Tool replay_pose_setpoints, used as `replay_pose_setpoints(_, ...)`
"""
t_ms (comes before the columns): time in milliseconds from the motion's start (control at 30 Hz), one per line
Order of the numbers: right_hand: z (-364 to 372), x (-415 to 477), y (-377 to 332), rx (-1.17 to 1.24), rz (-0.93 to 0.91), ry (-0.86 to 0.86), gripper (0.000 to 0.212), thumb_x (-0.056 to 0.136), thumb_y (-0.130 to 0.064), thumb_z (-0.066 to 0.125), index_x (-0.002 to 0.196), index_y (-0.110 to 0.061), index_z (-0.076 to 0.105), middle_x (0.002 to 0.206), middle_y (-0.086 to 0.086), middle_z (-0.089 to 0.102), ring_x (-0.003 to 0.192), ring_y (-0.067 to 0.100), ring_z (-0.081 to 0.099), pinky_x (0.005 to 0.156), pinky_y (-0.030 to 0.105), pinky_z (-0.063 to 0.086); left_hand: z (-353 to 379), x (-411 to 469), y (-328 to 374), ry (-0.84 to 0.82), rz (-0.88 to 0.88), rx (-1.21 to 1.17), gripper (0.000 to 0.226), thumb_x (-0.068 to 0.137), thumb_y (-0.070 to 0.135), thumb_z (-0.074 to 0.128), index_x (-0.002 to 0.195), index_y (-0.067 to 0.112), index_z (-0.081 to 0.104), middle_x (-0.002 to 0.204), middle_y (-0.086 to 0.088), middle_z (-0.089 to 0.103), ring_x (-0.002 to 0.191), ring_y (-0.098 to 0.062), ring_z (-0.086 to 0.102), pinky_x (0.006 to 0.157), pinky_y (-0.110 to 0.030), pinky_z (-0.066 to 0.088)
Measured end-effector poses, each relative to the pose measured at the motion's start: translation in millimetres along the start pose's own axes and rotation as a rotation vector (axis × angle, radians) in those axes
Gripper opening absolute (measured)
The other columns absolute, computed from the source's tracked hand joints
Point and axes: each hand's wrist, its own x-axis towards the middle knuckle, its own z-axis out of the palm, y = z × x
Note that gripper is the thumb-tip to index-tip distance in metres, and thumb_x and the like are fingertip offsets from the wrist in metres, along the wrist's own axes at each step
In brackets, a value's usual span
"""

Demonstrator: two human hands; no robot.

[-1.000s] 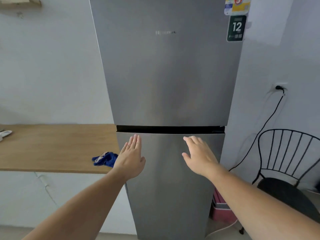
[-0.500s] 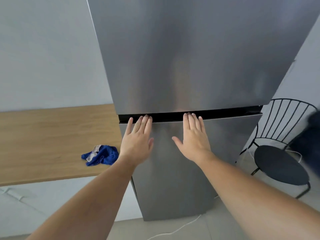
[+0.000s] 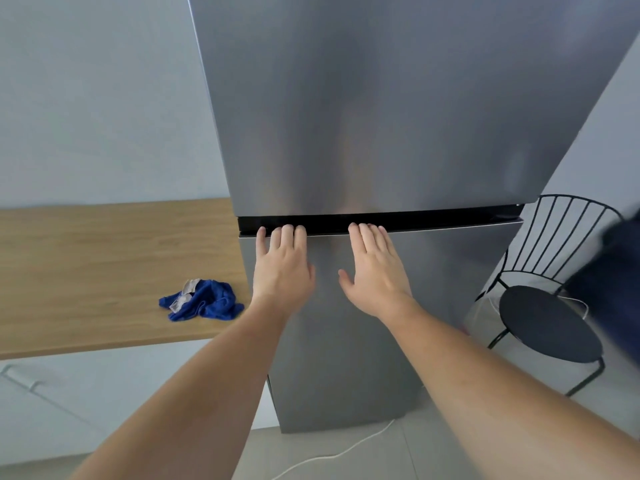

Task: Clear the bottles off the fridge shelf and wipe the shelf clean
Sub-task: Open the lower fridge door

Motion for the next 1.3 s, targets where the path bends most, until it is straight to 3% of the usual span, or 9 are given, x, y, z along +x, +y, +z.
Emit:
replay_pose_setpoints(200,-17,-16,0,0.119,-0.005,-0.029,0.077,0.09,-0.042,0.049,0.152,-0.004,0.023,0.157,0.014,0.031,0.148,0.028,0.022,0.125,0.038,0.011,-19,-18,9,0.004,0.0,-0.04,0.048,0.089,0.027,0.042,0.133,0.008,0.047,0.118,-0.006,0.054,0.113,-0.027,0.049,0.117,-0.051,0.027)
replay_pose_setpoints(433,-45,-105,29,0.119,-0.048,0.048,0.073,0.098,-0.057,0.029,0.153,-0.009,0.027,0.152,0.005,0.038,0.146,0.023,0.027,0.124,0.038,0.016,-77,-84,56,0.058,0.275,0.025,0.038,0.103,0.044,0.033,0.089,0.02,0.058,0.087,0.002,0.054,0.084,-0.023,0.054,0.083,-0.036,0.039)
replay_pose_setpoints(567,-76,-166,52,0.177,-0.015,0.032,0.079,0.097,-0.064,0.022,0.154,-0.009,0.026,0.157,0.005,0.034,0.149,0.02,0.023,0.124,0.035,0.016,-133,-104,105,-0.112,0.482,-0.129,0.04,0.105,0.045,0.026,0.124,0.024,0.054,0.122,0.005,0.056,0.109,-0.02,0.055,0.098,-0.038,0.041)
replay_pose_setpoints(667,-103,-214,72,0.33,0.08,-0.004,0.077,0.097,-0.063,0.02,0.156,-0.013,0.019,0.163,0.0,0.022,0.153,0.014,0.009,0.125,0.032,0.012,-140,-96,150,-0.368,0.438,-0.245,0.056,0.108,0.042,0.023,0.16,0.023,0.015,0.168,0.007,0.012,0.152,-0.015,0.012,0.123,-0.037,0.01)
replay_pose_setpoints(767,-130,-257,94,0.586,0.164,-0.09,0.074,0.098,-0.061,0.022,0.158,-0.019,0.009,0.166,-0.009,0.005,0.151,0.003,-0.005,0.126,0.033,0.009,-122,-91,199,-0.533,0.385,-0.413,0.057,0.11,0.035,0.018,0.161,0.018,-0.002,0.169,0.002,-0.004,0.154,-0.013,-0.007,0.121,-0.028,-0.006)
replay_pose_setpoints(933,-193,-296,142,0.878,0.423,-0.323,0.072,0.101,-0.054,0.033,0.158,-0.022,0.004,0.165,-0.012,-0.007,0.15,0.001,-0.011,0.124,0.033,-0.004,-94,-82,293,-0.436,0.475,-0.618,0.07,0.102,0.048,0.02,0.16,0.015,-0.003,0.168,-0.002,-0.007,0.154,-0.015,-0.011,0.125,-0.038,-0.005)
replay_pose_setpoints(1067,-246,-318,184,0.67,0.6,-0.505,0.071,0.1,-0.054,0.037,0.158,-0.023,0.01,0.165,-0.005,0.012,0.149,0.015,0.021,0.109,0.023,0.019,-78,-53,348,-0.377,0.567,-0.682,0.071,0.105,0.051,0.021,0.153,-0.001,0.029,0.164,-0.017,0.024,0.154,-0.032,0.005,0.125,-0.046,0.007)
replay_pose_setpoints(1167,-260,-335,202,0.414,0.731,-0.493,0.063,0.101,-0.049,0.034,0.154,-0.019,0.016,0.149,0.009,0.044,0.123,0.028,0.054,0.099,0.037,0.043,-67,-33,383,-0.343,0.691,-0.618,0.07,0.106,0.048,0.017,0.151,-0.002,0.035,0.161,-0.018,0.03,0.154,-0.031,0.009,0.125,-0.046,0.004)
replay_pose_setpoints(1300,-255,-343,229,0.013,0.859,-0.387,0.065,0.103,-0.05,0.026,0.156,-0.016,0.013,0.162,0.004,0.024,0.144,0.031,0.033,0.114,0.047,0.033,-55,-21,421,-0.208,0.804,-0.628,0.063,0.107,0.042,0.021,0.153,0.0,0.031,0.163,-0.017,0.027,0.153,-0.027,0.015,0.125,-0.041,0.002)
